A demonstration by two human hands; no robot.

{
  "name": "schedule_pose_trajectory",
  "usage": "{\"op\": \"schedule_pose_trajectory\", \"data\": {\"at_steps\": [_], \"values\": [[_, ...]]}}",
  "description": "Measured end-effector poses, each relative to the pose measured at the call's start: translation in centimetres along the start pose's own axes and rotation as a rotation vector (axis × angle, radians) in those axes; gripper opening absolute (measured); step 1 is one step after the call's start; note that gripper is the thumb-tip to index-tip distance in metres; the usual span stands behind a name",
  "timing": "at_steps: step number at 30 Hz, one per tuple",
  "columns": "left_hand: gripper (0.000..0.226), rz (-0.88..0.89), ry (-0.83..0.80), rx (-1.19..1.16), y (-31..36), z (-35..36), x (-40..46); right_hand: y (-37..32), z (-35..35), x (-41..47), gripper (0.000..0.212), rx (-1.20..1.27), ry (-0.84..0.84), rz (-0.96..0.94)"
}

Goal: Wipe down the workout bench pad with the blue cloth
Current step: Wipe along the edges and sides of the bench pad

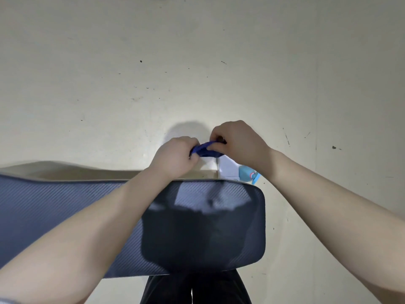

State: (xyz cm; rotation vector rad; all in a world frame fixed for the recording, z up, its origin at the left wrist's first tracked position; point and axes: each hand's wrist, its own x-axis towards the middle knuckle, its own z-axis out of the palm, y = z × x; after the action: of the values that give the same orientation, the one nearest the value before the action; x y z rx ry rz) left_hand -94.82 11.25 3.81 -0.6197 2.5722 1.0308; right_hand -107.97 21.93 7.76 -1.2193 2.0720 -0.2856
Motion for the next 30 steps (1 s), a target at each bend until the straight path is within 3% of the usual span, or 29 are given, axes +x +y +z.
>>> {"op": "schedule_pose_trajectory", "data": {"at_steps": [3, 7, 10, 12, 14, 17, 23, 25, 28, 30], "values": [[0.03, -0.048, 0.045, 0.018, -0.5, 0.4, 0.3, -0.2, -1.1, -0.4, 0.029, 0.201, 0.07, 0.022], [0.031, -0.193, 0.131, -0.381, -0.3, 0.4, 0.9, 0.7, -2.4, -1.5, 0.032, 0.874, 0.146, 0.188], [0.03, -0.272, 0.138, -0.588, -0.2, 0.5, 1.2, 2.4, -2.8, -1.4, 0.038, 1.076, 0.286, 0.254], [0.032, -0.228, 0.026, -0.509, -0.5, 0.5, 0.9, 3.4, -2.8, -1.1, 0.035, 1.178, 0.361, 0.402], [0.038, -0.154, -0.052, -0.257, -1.1, 0.2, 0.7, 4.1, -2.5, -0.9, 0.033, 1.153, 0.41, 0.54], [0.04, -0.1, -0.07, -0.004, -2.3, -0.5, 0.5, 4.1, -2.3, -0.9, 0.035, 1.118, 0.38, 0.593], [0.01, -0.069, -0.04, -0.049, -5.2, -1.4, 0.5, 4.5, -3.2, -1.4, 0.032, 1.359, 0.407, 0.526], [0.011, -0.064, -0.023, 0.002, -5.8, -0.9, 0.7, 4.8, -3.3, -1.8, 0.031, 1.487, 0.409, 0.527], [0.012, -0.221, -0.007, -0.007, -6.9, -0.2, 0.6, 5.3, -3.1, -2.7, 0.032, 1.621, 0.365, 0.586], [0.014, -0.395, 0.024, -0.152, -7.8, 0.1, 0.1, 5.9, -3.2, -2.9, 0.029, 1.708, 0.413, 0.619]]}}
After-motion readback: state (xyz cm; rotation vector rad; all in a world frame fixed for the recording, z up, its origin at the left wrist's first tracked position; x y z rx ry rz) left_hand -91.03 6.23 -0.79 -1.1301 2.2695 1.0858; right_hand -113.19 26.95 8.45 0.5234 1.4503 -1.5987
